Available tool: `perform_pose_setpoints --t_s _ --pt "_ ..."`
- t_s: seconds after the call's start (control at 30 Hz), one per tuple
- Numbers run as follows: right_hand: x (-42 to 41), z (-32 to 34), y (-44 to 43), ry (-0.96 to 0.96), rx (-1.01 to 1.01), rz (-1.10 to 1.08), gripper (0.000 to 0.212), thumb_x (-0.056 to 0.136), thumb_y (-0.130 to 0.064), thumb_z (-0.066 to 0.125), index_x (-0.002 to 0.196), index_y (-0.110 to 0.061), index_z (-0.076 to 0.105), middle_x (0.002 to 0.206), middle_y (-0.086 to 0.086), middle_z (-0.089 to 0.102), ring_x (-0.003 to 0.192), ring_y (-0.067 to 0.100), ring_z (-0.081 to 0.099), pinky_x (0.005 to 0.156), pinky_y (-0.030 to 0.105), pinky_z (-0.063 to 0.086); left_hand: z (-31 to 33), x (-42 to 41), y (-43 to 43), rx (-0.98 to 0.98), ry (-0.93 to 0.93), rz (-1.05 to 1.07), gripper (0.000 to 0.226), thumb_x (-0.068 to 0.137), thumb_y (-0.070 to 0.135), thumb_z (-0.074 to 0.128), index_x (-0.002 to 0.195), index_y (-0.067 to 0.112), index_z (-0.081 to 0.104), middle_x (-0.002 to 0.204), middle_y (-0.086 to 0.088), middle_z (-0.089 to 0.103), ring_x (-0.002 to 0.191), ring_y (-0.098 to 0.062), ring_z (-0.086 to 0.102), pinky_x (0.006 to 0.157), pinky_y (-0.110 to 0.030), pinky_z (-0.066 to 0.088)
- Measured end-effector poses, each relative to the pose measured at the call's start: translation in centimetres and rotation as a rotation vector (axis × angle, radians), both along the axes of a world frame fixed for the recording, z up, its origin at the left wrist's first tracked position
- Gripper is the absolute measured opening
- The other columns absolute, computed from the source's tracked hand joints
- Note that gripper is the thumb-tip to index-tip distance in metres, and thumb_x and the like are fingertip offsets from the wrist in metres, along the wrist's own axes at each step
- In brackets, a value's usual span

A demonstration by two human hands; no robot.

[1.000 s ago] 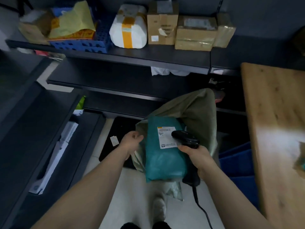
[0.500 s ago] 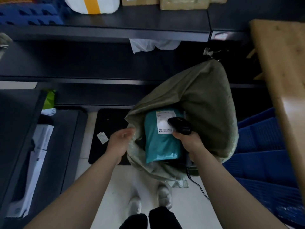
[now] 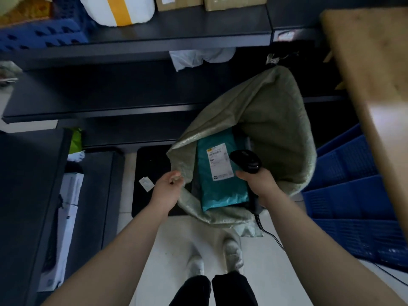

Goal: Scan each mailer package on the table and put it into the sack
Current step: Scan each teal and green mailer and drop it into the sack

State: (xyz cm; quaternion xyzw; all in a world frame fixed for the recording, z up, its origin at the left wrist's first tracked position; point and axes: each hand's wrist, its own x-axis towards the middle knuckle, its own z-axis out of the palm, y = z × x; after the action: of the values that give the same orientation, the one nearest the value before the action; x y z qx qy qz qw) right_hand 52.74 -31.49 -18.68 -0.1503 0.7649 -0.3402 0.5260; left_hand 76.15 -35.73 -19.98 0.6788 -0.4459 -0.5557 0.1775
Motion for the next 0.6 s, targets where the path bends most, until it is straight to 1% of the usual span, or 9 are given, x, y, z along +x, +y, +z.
perform_pose_setpoints --t_s 0.03,0.1,0.17,0.2,0.3,0.37,0.43,0.5,0.6 --pt "-0.1 1.5 0.8 0.006 -0.021 -0.002 0.032 0.083 -0.012 0.077 0.111 -0.005 0.065 0.11 0.015 0.069 0.1 0.03 0.066 0.093 0.045 0.054 1.0 -0.3 0.2 -0.011 -0.042 -0.053 0.037 0.096 0.019 0.056 0.132 0.011 0.053 0.133 -0.008 0.056 0.121 -0.019 0.052 0.105 -0.031 0.039" --pt "-0.5 4.9 2.8 0.027 -0.061 0.0 0.022 0.082 -0.013 0.077 0.1 -0.007 0.066 0.094 0.014 0.069 0.083 0.026 0.065 0.076 0.038 0.053 3.4 -0.9 0.8 -0.044 -0.103 -0.15 0.04 0.097 0.018 0.054 0.135 0.008 0.051 0.134 -0.007 0.055 0.121 -0.019 0.052 0.099 -0.024 0.037" --pt "-0.9 8.9 5.4 0.04 -0.092 -0.024 0.015 0.084 -0.012 0.074 0.094 -0.005 0.066 0.078 0.012 0.065 0.071 0.024 0.061 0.059 0.031 0.049 6.2 -1.9 1.4 -0.095 -0.152 -0.265 0.039 0.097 0.018 0.052 0.135 0.007 0.051 0.133 -0.006 0.056 0.121 -0.018 0.051 0.096 -0.022 0.035" --pt "-1.2 10.8 7.0 0.037 -0.103 -0.039 0.013 0.085 -0.012 0.073 0.092 -0.004 0.065 0.075 0.011 0.064 0.067 0.023 0.061 0.055 0.03 0.047 7.6 -2.7 1.7 -0.127 -0.165 -0.326 0.037 0.097 0.018 0.052 0.132 0.007 0.053 0.131 -0.006 0.057 0.118 -0.018 0.052 0.096 -0.022 0.035" --pt "-2.8 16.1 11.8 0.029 -0.133 -0.072 0.013 0.084 -0.014 0.074 0.085 -0.003 0.067 0.072 0.013 0.066 0.065 0.026 0.064 0.057 0.034 0.048 12.2 -5.9 2.8 -0.239 -0.182 -0.483 0.034 0.096 0.022 0.055 0.127 0.01 0.056 0.127 -0.006 0.06 0.111 -0.018 0.056 0.099 -0.028 0.042" --pt "-4.5 19.3 15.1 0.038 -0.148 -0.106 0.015 0.084 -0.015 0.074 0.086 -0.002 0.067 0.072 0.014 0.065 0.064 0.028 0.063 0.057 0.034 0.048 15.1 -8.8 3.8 -0.337 -0.206 -0.59 0.036 0.096 0.025 0.054 0.129 0.012 0.055 0.13 -0.004 0.058 0.115 -0.019 0.056 0.102 -0.033 0.043" --pt "-6.6 22.2 18.4 0.048 -0.163 -0.139 0.015 0.086 -0.012 0.072 0.087 -0.001 0.063 0.071 0.015 0.062 0.056 0.026 0.059 0.053 0.033 0.046 17.9 -12.1 5.3 -0.459 -0.251 -0.718 0.038 0.097 0.029 0.052 0.132 0.014 0.054 0.132 -0.002 0.056 0.119 -0.019 0.054 0.102 -0.034 0.043" --pt "-9.2 24.8 21.9 0.095 -0.15 -0.154 0.014 0.087 -0.011 0.071 0.086 0.0 0.062 0.071 0.014 0.062 0.048 0.02 0.058 0.051 0.032 0.046 20.6 -15.7 7.3 -0.591 -0.316 -0.844 0.04 0.098 0.033 0.05 0.134 0.016 0.051 0.133 0.0 0.055 0.119 -0.019 0.053 0.1 -0.037 0.045" --pt "-14.1 27.4 27.0 0.196 -0.128 -0.195 0.014 0.084 -0.015 0.074 0.091 -0.005 0.067 0.075 0.011 0.07 0.05 0.019 0.062 0.049 0.029 0.048 23.9 -21.6 10.8 -0.78 -0.388 -0.977 0.041 0.098 0.035 0.047 0.135 0.018 0.05 0.134 -0.001 0.054 0.119 -0.021 0.053 0.097 -0.04 0.047"
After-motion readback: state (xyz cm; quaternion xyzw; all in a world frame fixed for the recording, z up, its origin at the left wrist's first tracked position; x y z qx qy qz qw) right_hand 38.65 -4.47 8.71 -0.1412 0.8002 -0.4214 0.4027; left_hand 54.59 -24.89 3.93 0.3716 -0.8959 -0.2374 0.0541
